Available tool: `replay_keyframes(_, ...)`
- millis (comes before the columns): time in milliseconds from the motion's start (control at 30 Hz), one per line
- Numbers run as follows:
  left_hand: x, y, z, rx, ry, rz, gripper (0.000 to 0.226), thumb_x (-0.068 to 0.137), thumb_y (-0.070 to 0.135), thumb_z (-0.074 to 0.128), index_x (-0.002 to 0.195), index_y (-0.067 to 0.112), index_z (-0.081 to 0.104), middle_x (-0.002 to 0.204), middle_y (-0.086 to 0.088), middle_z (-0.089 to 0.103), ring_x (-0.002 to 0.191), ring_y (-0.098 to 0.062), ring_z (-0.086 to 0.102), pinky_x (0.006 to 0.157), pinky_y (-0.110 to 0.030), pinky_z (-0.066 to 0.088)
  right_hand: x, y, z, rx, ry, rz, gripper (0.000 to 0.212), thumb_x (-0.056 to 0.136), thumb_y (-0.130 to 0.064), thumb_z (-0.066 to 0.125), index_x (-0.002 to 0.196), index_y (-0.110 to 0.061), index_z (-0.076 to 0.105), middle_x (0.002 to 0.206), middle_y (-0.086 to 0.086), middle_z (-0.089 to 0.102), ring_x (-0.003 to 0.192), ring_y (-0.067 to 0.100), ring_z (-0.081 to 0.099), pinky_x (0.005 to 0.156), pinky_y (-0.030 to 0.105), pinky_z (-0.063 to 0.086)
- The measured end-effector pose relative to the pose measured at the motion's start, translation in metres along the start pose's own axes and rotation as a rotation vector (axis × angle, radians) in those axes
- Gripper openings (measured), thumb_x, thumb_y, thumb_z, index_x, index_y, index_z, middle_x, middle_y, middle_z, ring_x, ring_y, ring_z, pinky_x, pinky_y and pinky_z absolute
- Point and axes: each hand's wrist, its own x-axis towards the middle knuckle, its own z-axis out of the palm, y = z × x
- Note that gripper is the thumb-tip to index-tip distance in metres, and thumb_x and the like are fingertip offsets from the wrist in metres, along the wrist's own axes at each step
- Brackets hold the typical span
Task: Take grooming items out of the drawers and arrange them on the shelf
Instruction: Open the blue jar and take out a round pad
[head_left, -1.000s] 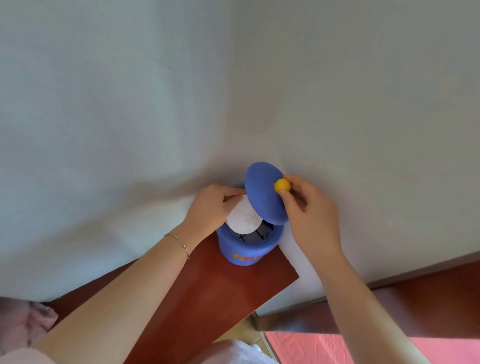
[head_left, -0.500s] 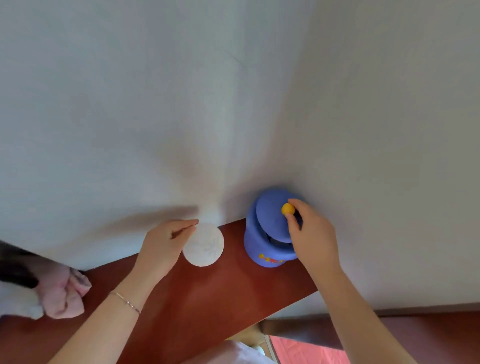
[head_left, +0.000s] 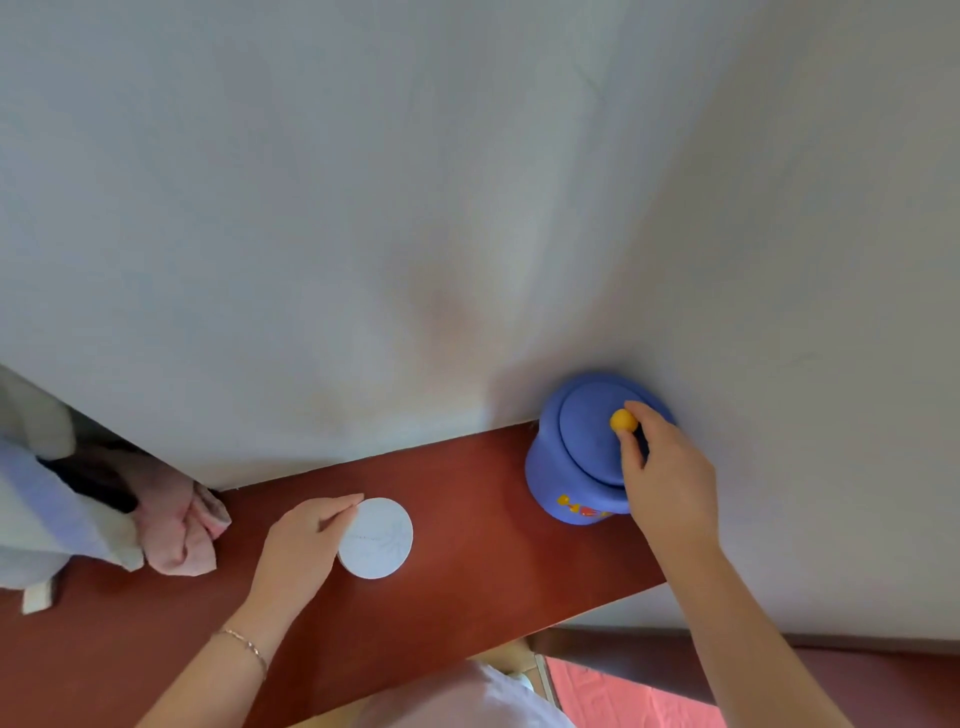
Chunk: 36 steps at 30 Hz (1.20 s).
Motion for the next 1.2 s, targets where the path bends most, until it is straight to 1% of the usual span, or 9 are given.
replay_keyframes(200,-0.006,-0.003,0.005,0.057,0.031,0.046,0.022,0.091,0.016,0.053,0.105,0.021,0.069,0.099,0.013,0.062,0.097,-0.003,0.051,0.087,-0.018,0.033,-0.002,0.0,0.002,-0.017,0.042,-0.008,0.029,0.094,-0.018,0.052,0.121,-0.009,0.059,0.123,0.006,0.063,0.11,0.027,0.059,0.086,0.03,0.042)
replay_keyframes(267,-0.006,-0.005,0.006,0.059,0.04,0.043,0.023,0.091,0.016,0.053,0.106,0.02,0.069,0.097,0.013,0.061,0.097,-0.004,0.051,0.085,-0.018,0.033,-0.002,0.0,0.002,-0.015,0.049,-0.005,0.03,0.094,-0.017,0.052,0.121,-0.008,0.058,0.123,0.008,0.063,0.11,0.028,0.059,0.086,0.031,0.042)
replay_keyframes(633,-0.005,-0.015,0.009,0.071,0.051,0.044,0.025,0.093,0.014,0.049,0.108,0.018,0.068,0.102,0.009,0.062,0.097,-0.005,0.051,0.084,-0.019,0.034,-0.002,0.001,-0.001,-0.046,0.05,-0.027,0.03,0.093,-0.018,0.053,0.122,-0.011,0.059,0.115,0.008,0.067,0.101,0.029,0.061,0.08,0.03,0.044)
replay_keyframes(733,-0.003,-0.016,0.009,0.11,0.062,0.056,0.026,0.092,0.012,0.048,0.109,0.017,0.068,0.103,0.008,0.062,0.099,-0.009,0.053,0.084,-0.022,0.036,0.0,-0.001,-0.001,-0.065,0.051,-0.035,0.029,0.093,-0.018,0.053,0.121,-0.01,0.059,0.111,0.01,0.068,0.098,0.031,0.062,0.077,0.032,0.044)
replay_keyframes(833,-0.003,-0.013,0.008,0.224,0.079,0.145,0.028,0.09,0.012,0.051,0.115,0.015,0.064,0.107,0.005,0.061,0.103,-0.015,0.054,0.085,-0.026,0.039,0.003,-0.003,-0.002,-0.13,0.04,-0.073,0.025,0.093,-0.016,0.052,0.115,-0.008,0.061,0.104,0.012,0.069,0.092,0.034,0.062,0.071,0.033,0.044)
replay_keyframes(900,-0.005,-0.008,0.01,0.301,0.069,0.227,0.031,0.089,0.012,0.053,0.119,0.014,0.062,0.111,0.001,0.06,0.108,-0.019,0.052,0.089,-0.028,0.039,0.006,-0.004,-0.007,-0.156,0.025,-0.096,0.02,0.093,-0.016,0.052,0.107,-0.008,0.062,0.092,0.014,0.069,0.082,0.036,0.061,0.064,0.034,0.042)
replay_keyframes(967,-0.005,0.0,0.01,0.342,0.053,0.285,0.033,0.09,0.019,0.049,0.119,0.013,0.061,0.113,-0.002,0.061,0.109,-0.022,0.053,0.091,-0.032,0.04,0.008,-0.005,-0.012,-0.192,-0.011,-0.111,0.018,0.094,-0.018,0.05,0.1,-0.007,0.062,0.079,0.015,0.066,0.073,0.037,0.058,0.06,0.036,0.04)
replay_keyframes(1067,-0.002,0.008,0.014,0.404,0.05,0.375,0.05,0.083,0.035,0.033,0.113,0.011,0.065,0.105,-0.003,0.065,0.099,-0.023,0.059,0.085,-0.034,0.046,0.01,-0.005,-0.014,-0.25,-0.061,-0.129,0.02,0.095,-0.021,0.046,0.095,-0.006,0.059,0.075,0.015,0.063,0.069,0.037,0.056,0.058,0.037,0.038)
replay_keyframes(1200,0.002,0.016,0.016,0.496,0.038,0.437,0.049,0.082,0.033,0.033,0.107,0.01,0.067,0.095,-0.003,0.068,0.087,-0.023,0.064,0.076,-0.034,0.052,0.007,-0.003,-0.008,-0.29,-0.03,-0.136,0.018,0.096,-0.021,0.044,0.09,-0.008,0.056,0.072,0.011,0.061,0.062,0.031,0.05,0.055,0.03,0.026)
